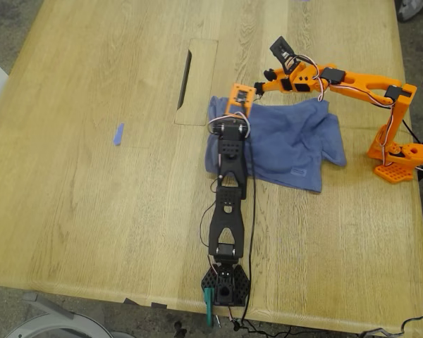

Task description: Fold a T-shirt

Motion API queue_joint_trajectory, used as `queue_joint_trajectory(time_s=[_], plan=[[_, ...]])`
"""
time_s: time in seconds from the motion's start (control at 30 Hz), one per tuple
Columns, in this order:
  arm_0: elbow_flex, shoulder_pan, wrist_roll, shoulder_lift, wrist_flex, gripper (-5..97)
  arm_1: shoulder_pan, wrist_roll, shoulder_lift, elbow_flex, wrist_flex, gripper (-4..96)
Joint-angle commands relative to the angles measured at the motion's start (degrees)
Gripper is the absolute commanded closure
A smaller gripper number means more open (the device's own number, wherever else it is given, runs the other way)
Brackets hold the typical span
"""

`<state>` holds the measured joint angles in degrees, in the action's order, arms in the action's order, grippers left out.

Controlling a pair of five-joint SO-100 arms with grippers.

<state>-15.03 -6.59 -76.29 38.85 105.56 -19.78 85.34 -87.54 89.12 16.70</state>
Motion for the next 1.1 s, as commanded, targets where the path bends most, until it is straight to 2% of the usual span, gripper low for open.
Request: queue_joint_trajectory(time_s=[0.0,0.43,0.7,1.07], plan=[[-1.9,-5.3,-1.1,9.8,3.3,92,0.8,-0.4,0.8,-5.9,0.5,60.3],[-1.6,-21.6,-1.9,10.1,3.2,92,1.8,-0.7,2.5,-8.3,1.8,59.7],[-1.6,-23.3,-2.1,10.1,3.2,92,4.0,-1.6,4.4,-10.2,2.1,58.2],[-1.8,-22.9,-2.1,10.2,3.2,92,3.3,-2.2,1.1,-3.8,4.5,56.9]])
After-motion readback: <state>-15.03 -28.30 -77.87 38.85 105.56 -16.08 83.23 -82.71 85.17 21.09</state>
